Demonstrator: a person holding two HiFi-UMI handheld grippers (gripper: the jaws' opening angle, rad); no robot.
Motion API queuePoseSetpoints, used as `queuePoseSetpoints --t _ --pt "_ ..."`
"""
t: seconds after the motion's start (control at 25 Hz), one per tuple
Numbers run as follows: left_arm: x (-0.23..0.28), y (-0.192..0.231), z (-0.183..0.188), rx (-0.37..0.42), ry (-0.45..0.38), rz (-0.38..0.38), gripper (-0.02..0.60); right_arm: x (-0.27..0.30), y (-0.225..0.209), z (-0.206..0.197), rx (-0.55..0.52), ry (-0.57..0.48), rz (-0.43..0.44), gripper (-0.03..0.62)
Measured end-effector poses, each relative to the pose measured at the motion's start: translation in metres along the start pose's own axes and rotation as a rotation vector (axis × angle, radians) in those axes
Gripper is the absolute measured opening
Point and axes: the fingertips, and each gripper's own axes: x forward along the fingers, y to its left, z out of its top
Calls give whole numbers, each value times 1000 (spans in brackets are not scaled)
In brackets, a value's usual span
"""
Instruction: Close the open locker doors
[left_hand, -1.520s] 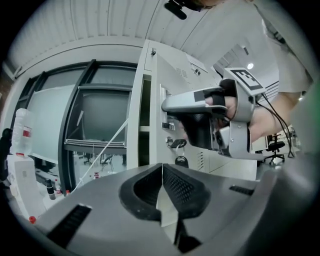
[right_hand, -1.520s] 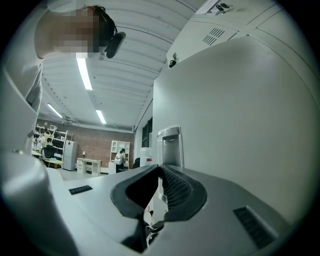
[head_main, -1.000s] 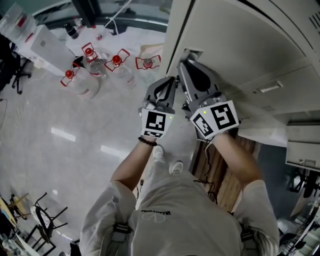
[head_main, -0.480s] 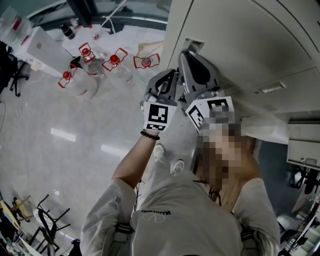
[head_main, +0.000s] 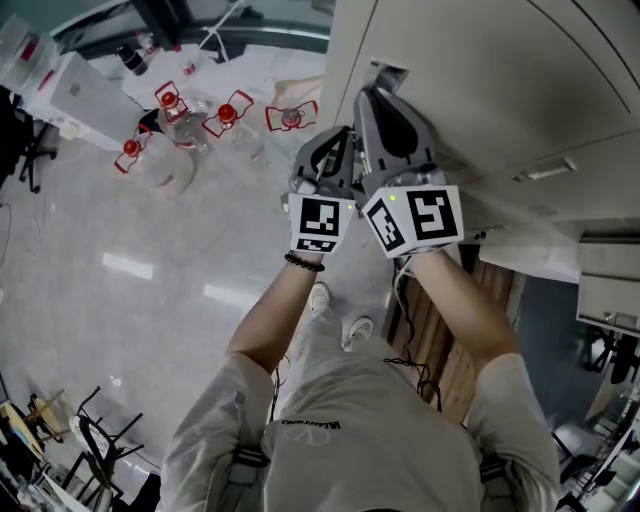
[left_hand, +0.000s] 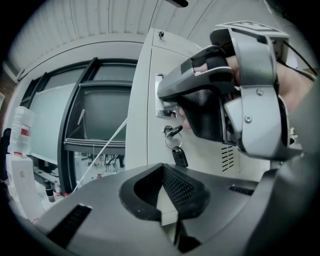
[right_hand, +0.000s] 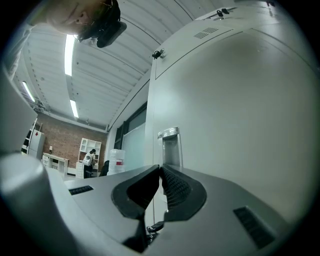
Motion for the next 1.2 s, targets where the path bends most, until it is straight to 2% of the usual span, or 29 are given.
queuePoseSetpoints --t 0.2,0.36,0.48,0.52,0.6,0.72,0.8,0.92,1.12,1.2 --pt "-1 -1 2 26 -9 3 5 -34 -2 -5 4 -16 -11 9" --pt "-4 0 0 68 -32 22 5 -114 15 -24 -47 -15 48 9" --pt "-24 -4 -3 135 -82 63 5 -179 19 -50 -51 16 32 9" --pt "-36 -11 -8 134 -89 76 5 -202 17 -63 -45 41 19 9" --pt "-64 -38 -31 111 -55 82 5 -247 12 -91 -30 96 -9 9" --pt "-107 -103 -81 189 92 8 5 -305 5 -129 8 147 -50 9" --pt "-135 -152 -113 146 145 -15 5 -339 1 -149 13 157 -64 9" --pt "-164 -218 -154 56 167 -41 5 -384 -8 -181 0 162 -86 9" --pt "-187 -298 -212 -12 174 -84 6 -446 -32 -244 -39 164 -144 9" --pt "-186 -320 -225 -19 153 -92 5 -462 -45 -263 -39 161 -180 9"
